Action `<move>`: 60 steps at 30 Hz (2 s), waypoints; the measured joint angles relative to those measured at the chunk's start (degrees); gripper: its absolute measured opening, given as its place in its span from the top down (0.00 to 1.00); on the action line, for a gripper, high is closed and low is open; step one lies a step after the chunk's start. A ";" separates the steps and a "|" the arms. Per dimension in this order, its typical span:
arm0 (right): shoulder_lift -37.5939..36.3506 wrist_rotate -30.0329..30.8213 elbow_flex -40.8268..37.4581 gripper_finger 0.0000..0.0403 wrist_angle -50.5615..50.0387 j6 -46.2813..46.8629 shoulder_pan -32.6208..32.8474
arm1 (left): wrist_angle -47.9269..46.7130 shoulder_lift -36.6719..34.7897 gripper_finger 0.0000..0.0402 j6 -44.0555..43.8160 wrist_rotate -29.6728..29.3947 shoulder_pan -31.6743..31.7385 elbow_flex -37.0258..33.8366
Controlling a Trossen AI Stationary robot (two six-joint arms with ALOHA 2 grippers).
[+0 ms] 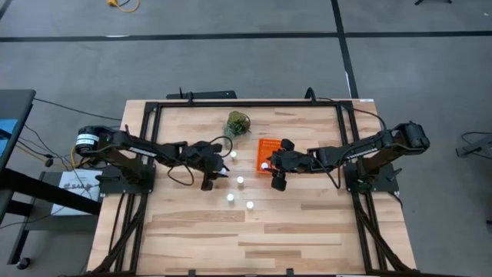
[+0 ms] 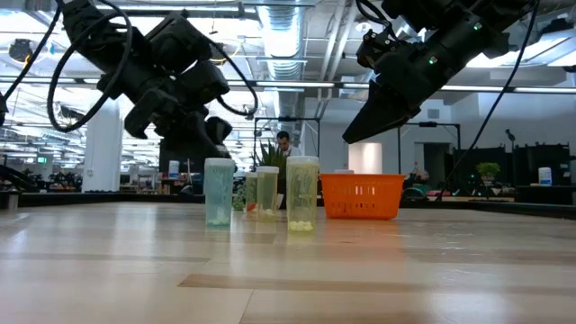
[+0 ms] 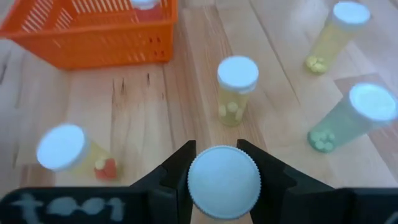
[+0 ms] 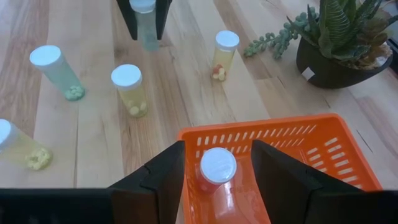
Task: Pick and place pill bottles into a basket
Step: Put the top blue pill bottle into the basket
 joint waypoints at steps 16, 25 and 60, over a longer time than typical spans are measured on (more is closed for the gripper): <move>0.00 0.02 0.08 0.55 5.87 -0.02 0.00 | -10.12 -4.66 0.75 2.26 -0.24 0.01 11.98; 0.00 0.01 0.13 0.48 13.89 -0.07 0.00 | -10.07 -4.64 0.75 5.69 -0.33 0.23 16.56; 0.61 4.63 2.11 0.42 18.65 -0.02 3.02 | -5.25 -4.62 0.75 -2.99 -2.99 0.25 17.75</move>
